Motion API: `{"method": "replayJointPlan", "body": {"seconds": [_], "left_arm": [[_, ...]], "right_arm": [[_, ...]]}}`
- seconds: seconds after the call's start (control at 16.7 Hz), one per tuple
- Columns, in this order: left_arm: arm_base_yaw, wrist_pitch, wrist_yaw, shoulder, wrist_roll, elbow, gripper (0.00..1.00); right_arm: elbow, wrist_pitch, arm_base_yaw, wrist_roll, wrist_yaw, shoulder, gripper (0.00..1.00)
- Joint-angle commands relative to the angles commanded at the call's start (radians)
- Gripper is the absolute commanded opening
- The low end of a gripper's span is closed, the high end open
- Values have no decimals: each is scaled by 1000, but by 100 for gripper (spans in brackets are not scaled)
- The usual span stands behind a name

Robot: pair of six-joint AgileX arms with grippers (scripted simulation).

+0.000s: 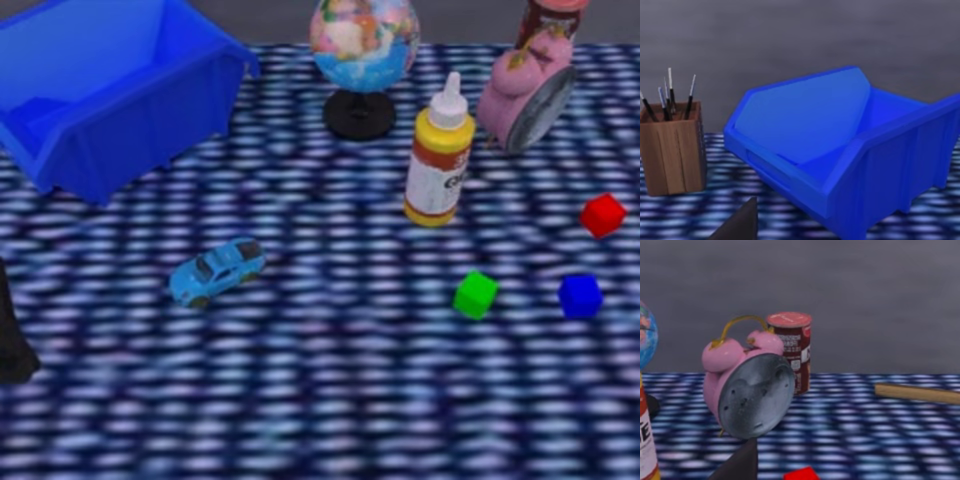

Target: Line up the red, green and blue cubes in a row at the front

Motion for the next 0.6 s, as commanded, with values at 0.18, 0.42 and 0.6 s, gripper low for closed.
{"method": "replayJointPlan", "body": {"seconds": [0.18,0.42,0.6], "left_arm": [[0,0,0,0,0,0,100],[0,0,0,0,0,0,100],[0,0,0,0,0,0,100]], "right_arm": [[10,-7,1,-2,-1,10,100],[154,-102,9,-33,-4,153,100],[366,-231,14,-76,-3,372,100]]}}
